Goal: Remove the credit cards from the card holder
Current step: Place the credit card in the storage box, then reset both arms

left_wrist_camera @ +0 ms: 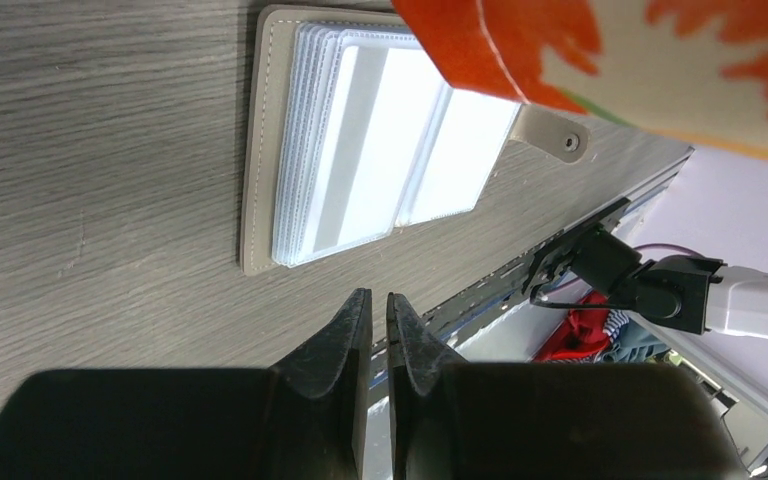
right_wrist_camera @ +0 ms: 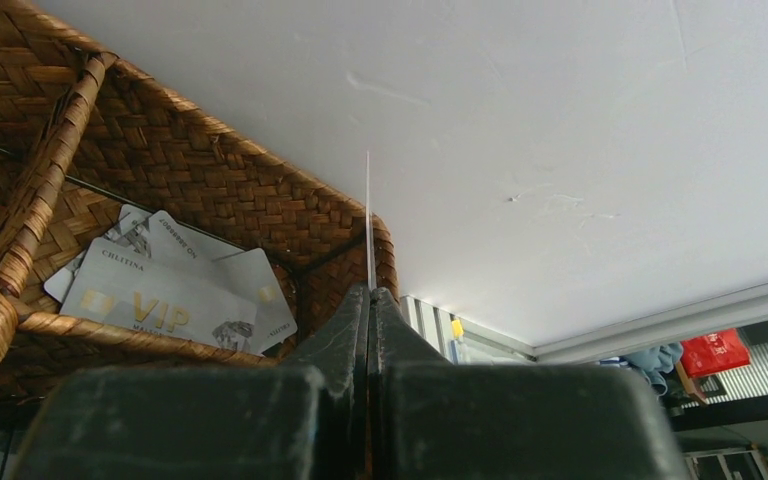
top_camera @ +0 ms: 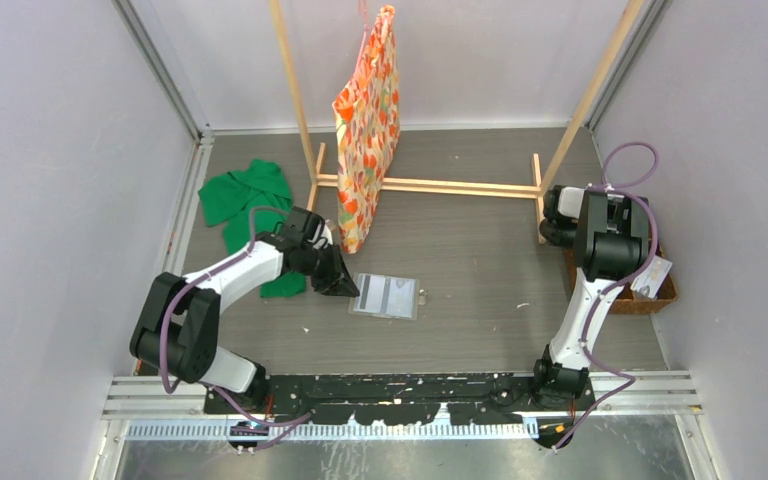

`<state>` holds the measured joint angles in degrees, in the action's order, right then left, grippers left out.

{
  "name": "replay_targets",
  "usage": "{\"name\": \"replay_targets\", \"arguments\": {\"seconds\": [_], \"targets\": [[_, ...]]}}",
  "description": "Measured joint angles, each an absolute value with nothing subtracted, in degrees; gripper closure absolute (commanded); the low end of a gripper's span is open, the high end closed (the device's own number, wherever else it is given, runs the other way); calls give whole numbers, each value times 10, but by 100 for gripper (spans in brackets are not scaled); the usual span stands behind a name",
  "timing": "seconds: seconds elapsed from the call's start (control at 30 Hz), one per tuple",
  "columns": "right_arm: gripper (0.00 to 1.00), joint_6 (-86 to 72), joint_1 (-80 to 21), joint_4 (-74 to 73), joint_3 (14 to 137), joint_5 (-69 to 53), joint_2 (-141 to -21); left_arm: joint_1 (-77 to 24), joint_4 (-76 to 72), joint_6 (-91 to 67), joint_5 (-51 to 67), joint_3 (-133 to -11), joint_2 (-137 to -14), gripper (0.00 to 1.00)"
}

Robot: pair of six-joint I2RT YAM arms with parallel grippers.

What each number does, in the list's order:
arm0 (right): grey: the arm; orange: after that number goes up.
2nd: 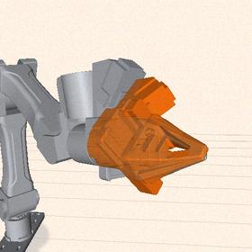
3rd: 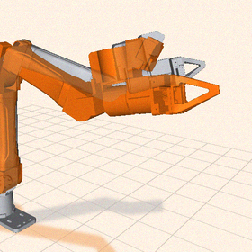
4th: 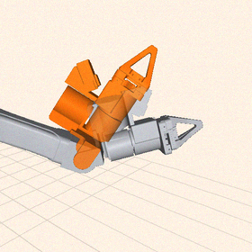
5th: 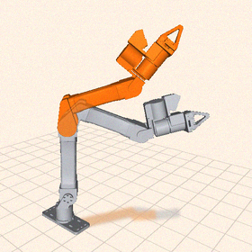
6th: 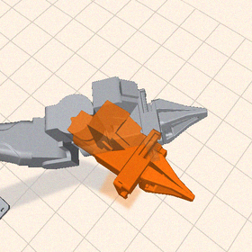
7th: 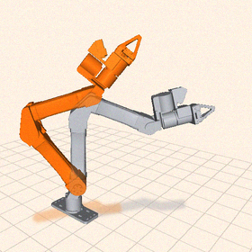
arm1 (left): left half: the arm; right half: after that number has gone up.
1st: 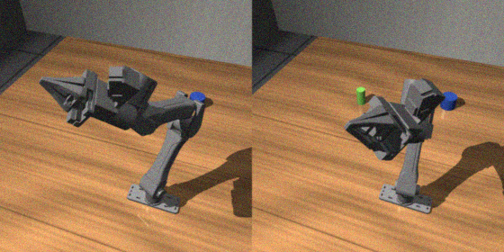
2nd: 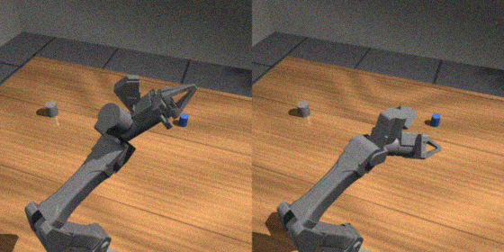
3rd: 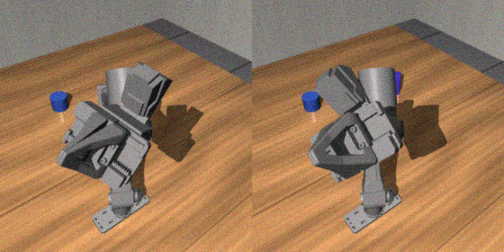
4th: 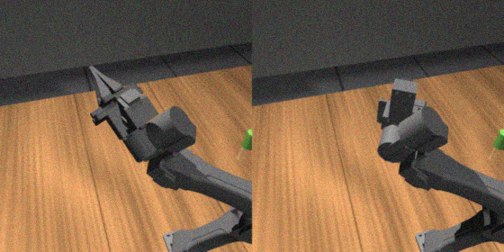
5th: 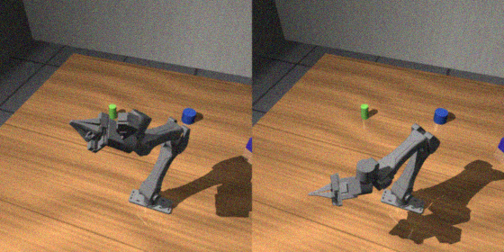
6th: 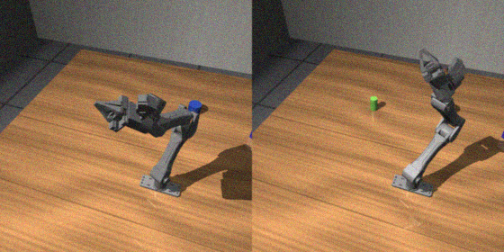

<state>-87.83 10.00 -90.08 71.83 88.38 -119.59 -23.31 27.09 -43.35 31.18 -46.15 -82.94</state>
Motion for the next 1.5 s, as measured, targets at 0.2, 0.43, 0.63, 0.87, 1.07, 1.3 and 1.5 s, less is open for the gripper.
{"name": "replay_targets", "arguments": {"seconds": [0.2,0.43,0.63,0.87,1.07,1.3,1.5], "targets": [[87,-887,104,-904,737,885,-1208,-233,264,-446,312,-462,-840,87],[58,-899,103,-905,750,887,-1235,-233,264,-448,312,-462,-840,87],[51,-899,97,-916,752,893,-1236,-233,264,-448,312,-462,-840,87],[34,-890,68,-906,754,888,-1165,-233,267,-448,310,-465,-840,87],[18,-858,-25,-907,789,887,-1059,-233,300,-440,282,-496,-825,86],[13,-816,-208,-900,832,882,-1005,-233,368,-413,224,-552,-751,86],[1,-700,-336,-806,781,776,-941,-233,418,-397,174,-591,-679,85]]}}
